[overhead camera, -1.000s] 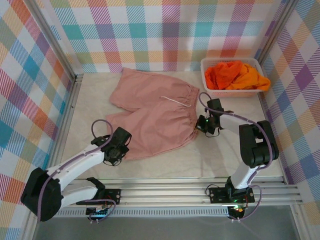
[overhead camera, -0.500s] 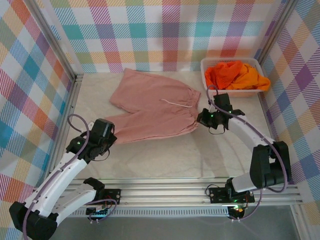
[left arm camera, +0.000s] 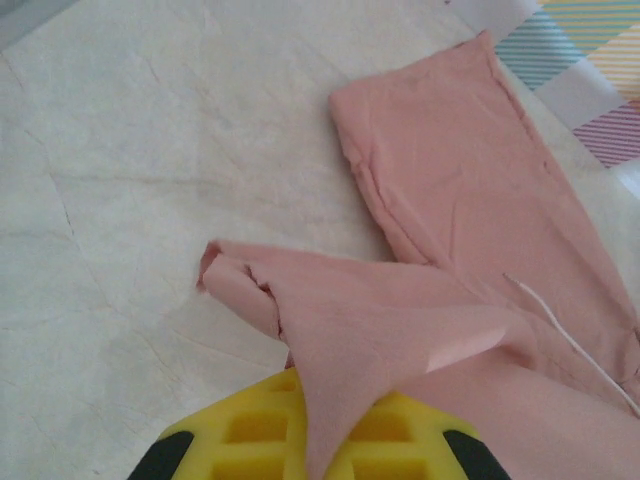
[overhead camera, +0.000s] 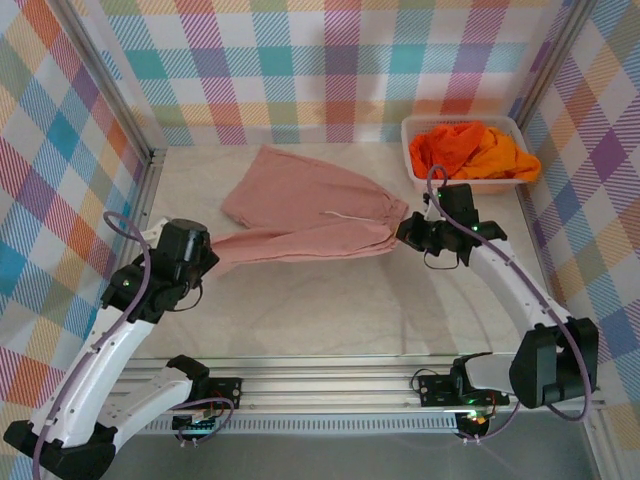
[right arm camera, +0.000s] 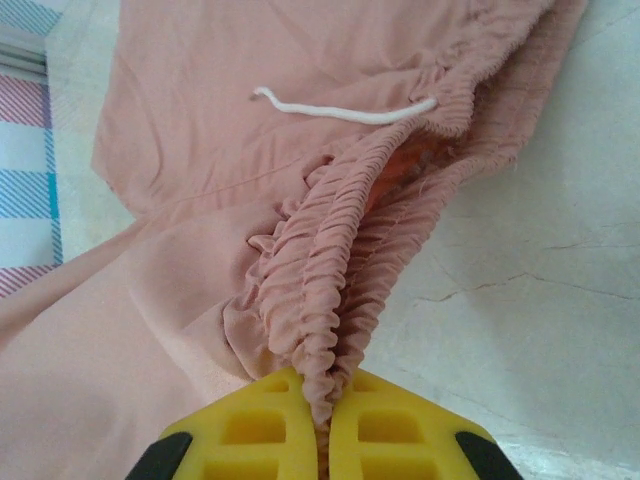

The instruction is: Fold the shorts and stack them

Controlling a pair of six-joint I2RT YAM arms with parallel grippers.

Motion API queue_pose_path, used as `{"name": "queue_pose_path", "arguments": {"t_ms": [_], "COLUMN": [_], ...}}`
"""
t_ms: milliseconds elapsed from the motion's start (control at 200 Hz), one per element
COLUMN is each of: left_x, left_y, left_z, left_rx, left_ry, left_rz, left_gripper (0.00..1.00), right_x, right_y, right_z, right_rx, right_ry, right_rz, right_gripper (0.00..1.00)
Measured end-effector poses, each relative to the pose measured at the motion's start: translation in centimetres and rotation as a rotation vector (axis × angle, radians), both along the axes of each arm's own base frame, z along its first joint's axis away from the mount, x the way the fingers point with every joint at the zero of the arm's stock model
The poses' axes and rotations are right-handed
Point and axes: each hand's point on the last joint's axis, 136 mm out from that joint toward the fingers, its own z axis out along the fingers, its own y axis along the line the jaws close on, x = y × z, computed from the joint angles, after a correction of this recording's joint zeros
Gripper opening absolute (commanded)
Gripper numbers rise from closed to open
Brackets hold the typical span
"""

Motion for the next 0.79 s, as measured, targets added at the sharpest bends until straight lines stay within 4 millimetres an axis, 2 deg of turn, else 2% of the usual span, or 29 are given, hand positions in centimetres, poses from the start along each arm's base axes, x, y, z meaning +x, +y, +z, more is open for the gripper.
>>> {"name": "queue_pose_path", "arguments": {"t_ms": [380, 615, 695, 795], "left_x": [0.0, 0.8, 1.6, 3.2], "left_y": [0.8, 0.2, -0.2, -1.2], "left_z": [6.2, 9.7, 10.3, 10.1], "left_rx": [0.072, 0.133, 0.150, 0.169], "left_ry": [-0.117, -0.163, -0.162, -0.135], "left_rz": [-0.050, -0.120, -0.143, -0.167], "left_gripper": [0.00, 0.00, 0.00, 0.00], "right_x": [-2.3, -4.0, -4.8, -5.2], "right_y": [0.6, 0.8, 0.7, 0.4], "right_z": [4.5, 5.2, 4.6, 3.2], "right_rx": [0.037, 0.060, 0.064, 0.060], "right_ry": [-0.076, -0.072, -0.055, -0.009], "right_rz": [0.035, 0.038, 0.030, 0.002], "right_gripper": [0.00, 0.00, 0.00, 0.00]}}
